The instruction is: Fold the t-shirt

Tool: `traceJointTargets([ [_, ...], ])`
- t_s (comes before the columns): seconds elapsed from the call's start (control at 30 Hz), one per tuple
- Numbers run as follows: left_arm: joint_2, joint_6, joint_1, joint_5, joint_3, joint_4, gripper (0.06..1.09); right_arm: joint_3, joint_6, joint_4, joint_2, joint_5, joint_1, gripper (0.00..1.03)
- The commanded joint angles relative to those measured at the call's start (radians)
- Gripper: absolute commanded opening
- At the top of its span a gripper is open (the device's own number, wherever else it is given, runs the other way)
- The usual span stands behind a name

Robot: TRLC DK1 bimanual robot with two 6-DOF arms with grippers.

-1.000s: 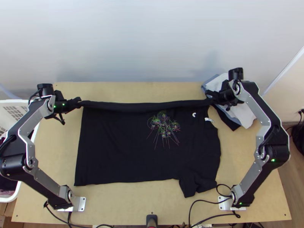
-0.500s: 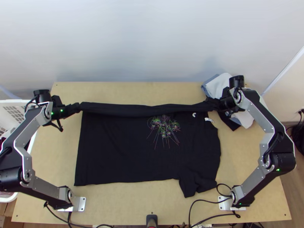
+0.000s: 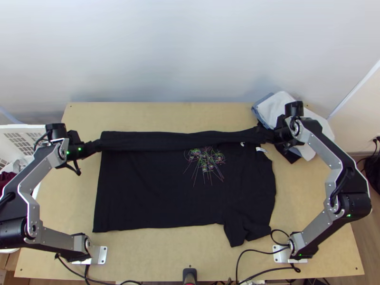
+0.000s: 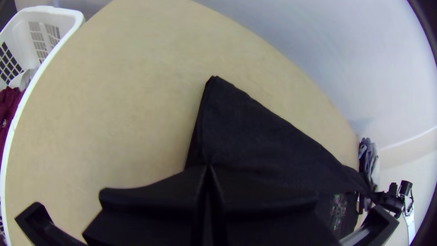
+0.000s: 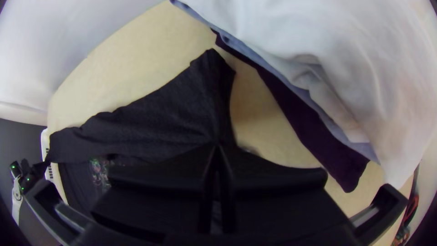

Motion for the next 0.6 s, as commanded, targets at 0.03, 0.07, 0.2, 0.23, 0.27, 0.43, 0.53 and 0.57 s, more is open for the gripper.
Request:
traceJointTargets([
  [0.03, -0.033, 0.003, -0.003, 0.012, -0.055, 0.019, 0.10, -0.054, -0.009, 0.031, -0.029, 0.023, 0.001, 0.03],
  [0.07, -0.033, 0.003, -0.003, 0.012, -0.061, 0.021, 0.10, -0.060, -0.009, 0.037, -0.029, 0.023, 0.001, 0.03],
  [0.2, -0.034, 0.007, -0.003, 0.012, -0.069, 0.022, 0.10, -0.060, -0.009, 0.046, -0.032, 0.037, 0.001, 0.03],
  [0.23, -0.033, 0.012, -0.003, 0.012, -0.072, 0.022, 0.14, -0.060, -0.009, 0.047, -0.035, 0.046, 0.001, 0.03],
  [0.27, -0.033, 0.021, -0.003, 0.012, -0.076, 0.021, 0.26, -0.059, -0.009, 0.049, -0.039, 0.057, 0.001, 0.03],
  [0.43, -0.022, 0.036, -0.005, 0.012, -0.072, -0.039, 1.01, -0.073, -0.032, 0.047, -0.064, 0.102, 0.014, 0.45],
  [0.53, -0.023, 0.046, 0.004, 0.012, -0.070, -0.037, 1.04, -0.086, -0.037, 0.046, -0.076, 0.112, 0.014, 0.71],
  [0.57, -0.026, 0.047, 0.007, 0.012, -0.069, -0.036, 1.04, -0.089, -0.045, 0.040, -0.081, 0.122, 0.017, 0.78],
])
